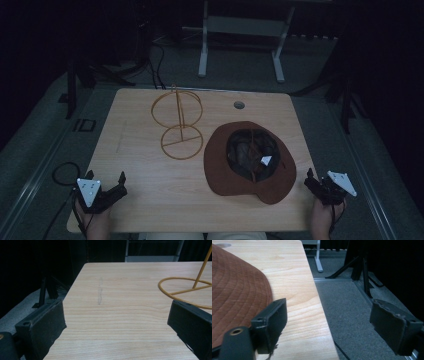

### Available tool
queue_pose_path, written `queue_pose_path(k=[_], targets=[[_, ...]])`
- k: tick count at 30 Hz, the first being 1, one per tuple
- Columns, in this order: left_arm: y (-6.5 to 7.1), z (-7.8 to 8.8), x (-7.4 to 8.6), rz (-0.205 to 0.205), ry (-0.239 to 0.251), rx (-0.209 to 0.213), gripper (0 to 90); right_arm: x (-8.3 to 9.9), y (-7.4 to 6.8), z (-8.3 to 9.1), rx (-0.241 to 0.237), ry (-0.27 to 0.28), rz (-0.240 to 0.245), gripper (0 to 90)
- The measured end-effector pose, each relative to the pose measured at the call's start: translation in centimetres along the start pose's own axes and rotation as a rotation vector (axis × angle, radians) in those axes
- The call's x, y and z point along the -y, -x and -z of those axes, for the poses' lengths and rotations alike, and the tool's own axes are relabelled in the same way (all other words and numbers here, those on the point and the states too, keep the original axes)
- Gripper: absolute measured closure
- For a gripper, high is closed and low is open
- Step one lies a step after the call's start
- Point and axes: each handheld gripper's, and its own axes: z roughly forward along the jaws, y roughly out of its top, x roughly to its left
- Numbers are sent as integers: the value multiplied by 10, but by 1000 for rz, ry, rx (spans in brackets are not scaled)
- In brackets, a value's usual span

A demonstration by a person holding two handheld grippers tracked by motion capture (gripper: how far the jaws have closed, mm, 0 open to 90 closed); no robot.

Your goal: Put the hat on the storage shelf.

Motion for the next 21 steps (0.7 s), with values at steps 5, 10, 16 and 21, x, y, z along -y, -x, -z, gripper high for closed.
queue_pose_path(k=[5,10,16,21], targets=[[-3,0,0,46,-2,-11,18,0,0,0,-2,1,-3,134],[-2,1,-2,32,12,-15,18,-1,-1,-1,-17,-6,13,132],[9,3,-4,-37,7,21,18,-10,-4,1,-53,-31,23,130],[16,2,-6,-46,-1,80,40,-37,-13,11,-142,-34,27,138]])
